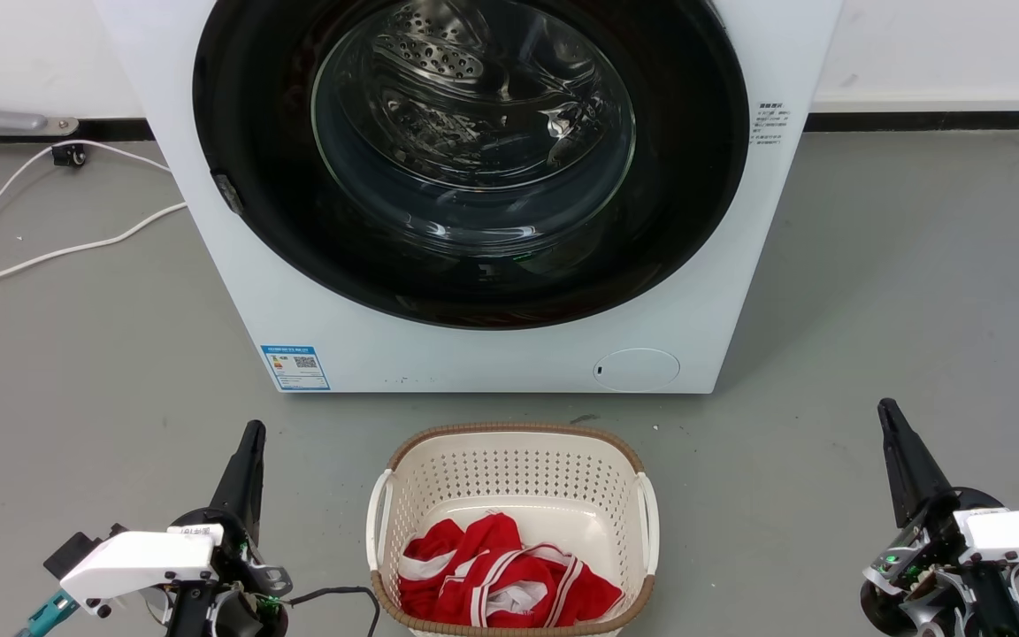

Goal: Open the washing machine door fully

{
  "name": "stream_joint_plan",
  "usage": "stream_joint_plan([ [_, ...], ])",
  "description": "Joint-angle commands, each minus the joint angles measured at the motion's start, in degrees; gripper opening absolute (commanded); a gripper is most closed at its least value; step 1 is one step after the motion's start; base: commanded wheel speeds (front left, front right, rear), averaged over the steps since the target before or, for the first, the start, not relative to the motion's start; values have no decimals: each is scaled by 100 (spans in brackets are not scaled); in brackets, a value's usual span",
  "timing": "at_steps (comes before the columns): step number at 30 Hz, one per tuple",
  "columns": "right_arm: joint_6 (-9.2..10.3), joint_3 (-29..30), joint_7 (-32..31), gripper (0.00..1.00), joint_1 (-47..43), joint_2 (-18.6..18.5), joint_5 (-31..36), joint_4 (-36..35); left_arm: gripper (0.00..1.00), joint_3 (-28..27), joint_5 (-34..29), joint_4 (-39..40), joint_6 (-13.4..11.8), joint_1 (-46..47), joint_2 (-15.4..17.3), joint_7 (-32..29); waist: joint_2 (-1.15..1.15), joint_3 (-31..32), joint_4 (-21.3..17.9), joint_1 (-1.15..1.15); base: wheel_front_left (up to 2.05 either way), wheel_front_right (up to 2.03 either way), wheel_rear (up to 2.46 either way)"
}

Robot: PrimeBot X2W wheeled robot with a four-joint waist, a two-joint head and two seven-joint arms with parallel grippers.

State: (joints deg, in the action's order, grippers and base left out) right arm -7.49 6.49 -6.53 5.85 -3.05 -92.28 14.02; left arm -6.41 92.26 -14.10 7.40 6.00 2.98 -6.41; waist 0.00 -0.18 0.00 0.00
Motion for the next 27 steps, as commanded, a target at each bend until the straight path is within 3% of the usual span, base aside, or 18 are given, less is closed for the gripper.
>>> stream_joint_plan([
  [1,0,6,-14,0,67,17,9,8,0,-21,-27,-4,17,40,-7,-20,0,0,0,0,0,0,0],
  [5,0,7,-15,0,67,18,9,8,0,-20,-28,-4,17,40,-7,-20,0,0,0,0,0,0,0],
  [6,0,1,2,100,0,0,0,-1,100,0,0,1,0,1,0,1,0,0,0,0,0,0,0],
  [17,0,-101,285,100,-122,5,241,-168,100,250,-113,127,0,25,-3,281,0,-6,-2,0,0,0,0],
  [23,0,-105,420,100,-138,5,666,-316,100,286,-449,293,1,51,13,418,0,-7,0,0,0,0,0],
  [27,0,-105,524,100,-139,6,1300,-500,100,271,-867,470,2,79,9,521,0,-10,3,0,0,0,0],
])
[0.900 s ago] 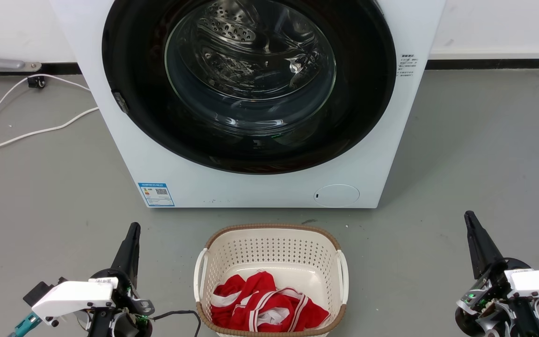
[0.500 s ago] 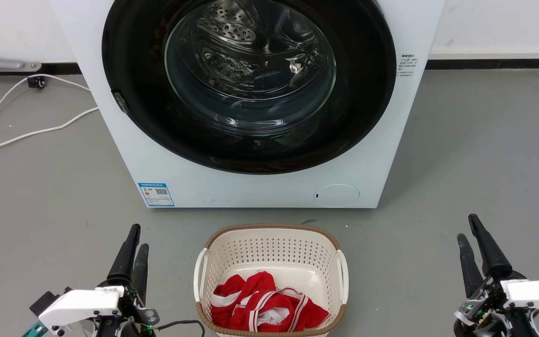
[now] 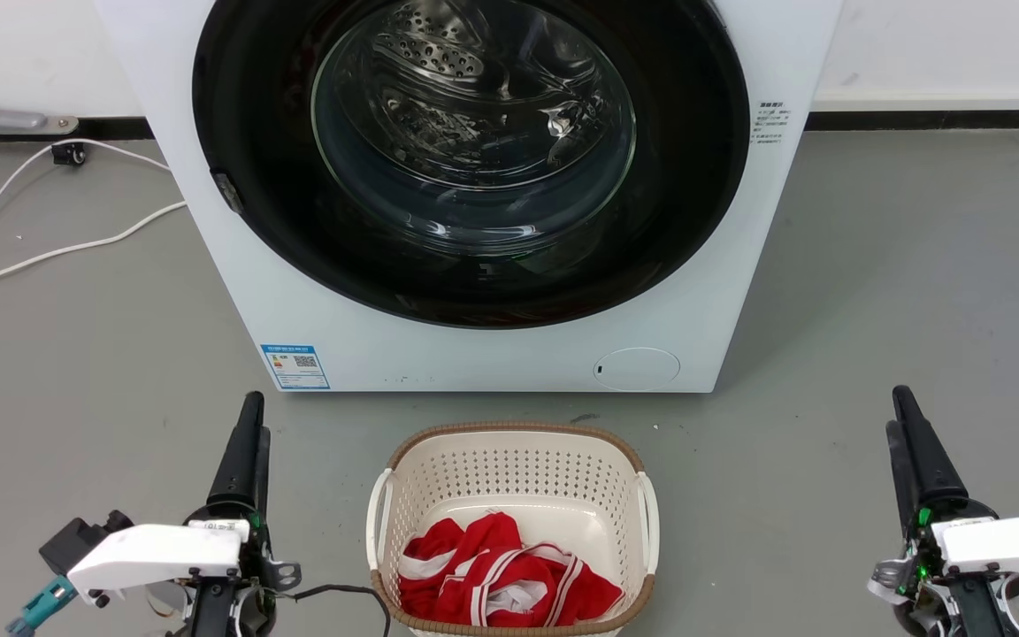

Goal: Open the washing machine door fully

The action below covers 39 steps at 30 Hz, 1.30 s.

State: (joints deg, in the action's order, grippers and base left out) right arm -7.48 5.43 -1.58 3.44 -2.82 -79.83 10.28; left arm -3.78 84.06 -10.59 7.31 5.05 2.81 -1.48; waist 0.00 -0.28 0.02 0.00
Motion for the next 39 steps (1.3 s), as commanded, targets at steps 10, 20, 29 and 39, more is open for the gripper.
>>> stream_joint_plan([
  [10,-1,-47,266,100,52,-19,1976,-640,100,-19,-1406,491,12,242,29,262,0,-11,-16,0,0,0,0],
  [20,-1,-136,480,100,-115,-18,3623,-910,100,-70,-2875,711,14,178,26,475,0,-10,-46,0,0,0,0],
  [29,-1,-155,553,100,-269,-17,4678,-1027,100,-19,-4075,824,-28,66,75,649,0,-2,-69,0,0,0,0],
  [39,-1,-166,518,100,-308,-15,5660,-1217,100,255,-5055,880,-261,-31,266,823,0,10,-80,0,0,0,0],
])
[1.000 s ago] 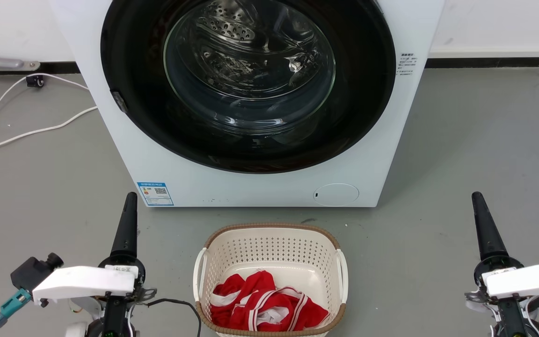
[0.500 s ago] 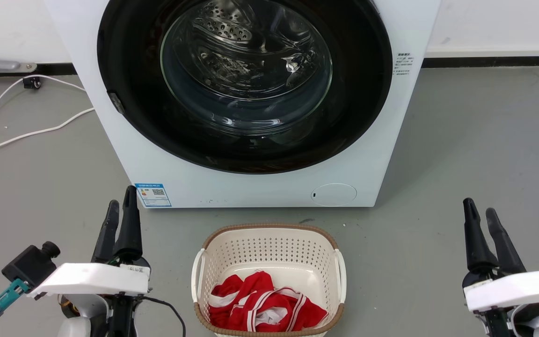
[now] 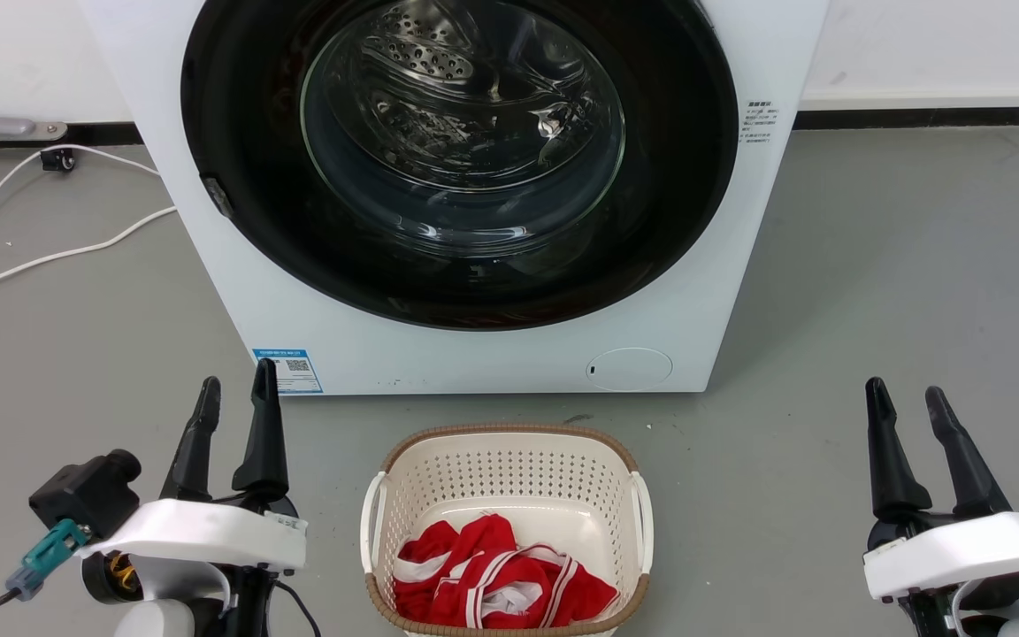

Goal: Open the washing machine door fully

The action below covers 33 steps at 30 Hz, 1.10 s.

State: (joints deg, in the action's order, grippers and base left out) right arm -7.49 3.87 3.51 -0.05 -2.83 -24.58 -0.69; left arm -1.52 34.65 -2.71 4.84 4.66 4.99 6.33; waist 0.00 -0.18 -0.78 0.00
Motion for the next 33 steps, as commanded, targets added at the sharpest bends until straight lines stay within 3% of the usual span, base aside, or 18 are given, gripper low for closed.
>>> stream_joint_plan([
  [1,0,-19,-1,100,32,-14,230,-141,100,59,-193,94,-43,3,71,60,0,1,-2,0,0,0,0],
  [17,0,-87,-298,100,-57,-13,1396,-297,100,450,-1173,112,-439,-66,348,309,0,15,-29,0,0,0,0],
  [33,0,1,-288,100,-128,-11,1999,-325,100,549,-1828,196,-540,-189,372,529,0,21,-39,0,0,0,0],
])
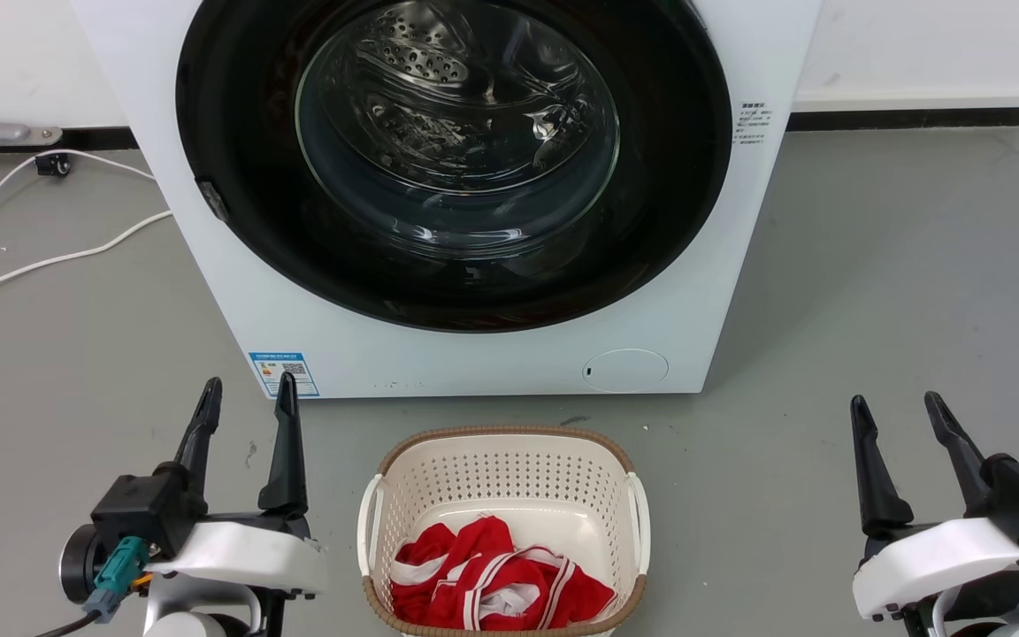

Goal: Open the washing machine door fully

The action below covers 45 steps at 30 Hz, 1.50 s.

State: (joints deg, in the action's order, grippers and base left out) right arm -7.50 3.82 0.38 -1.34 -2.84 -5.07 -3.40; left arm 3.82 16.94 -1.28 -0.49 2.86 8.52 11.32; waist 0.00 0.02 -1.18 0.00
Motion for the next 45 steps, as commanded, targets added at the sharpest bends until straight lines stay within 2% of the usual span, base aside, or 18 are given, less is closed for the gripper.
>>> stream_joint_plan([
  [1,2,8,29,100,-3,-10,80,-47,100,23,-107,59,-5,-6,20,48,0,0,2,0,0,0,0],
  [33,2,-39,423,100,-85,-6,684,174,100,-223,-1392,84,110,-270,-243,396,0,14,-22,0,0,0,0],
  [45,3,-39,466,100,-20,-6,597,278,100,-337,-1416,36,188,-312,-372,390,0,11,-18,0,0,0,0],
])
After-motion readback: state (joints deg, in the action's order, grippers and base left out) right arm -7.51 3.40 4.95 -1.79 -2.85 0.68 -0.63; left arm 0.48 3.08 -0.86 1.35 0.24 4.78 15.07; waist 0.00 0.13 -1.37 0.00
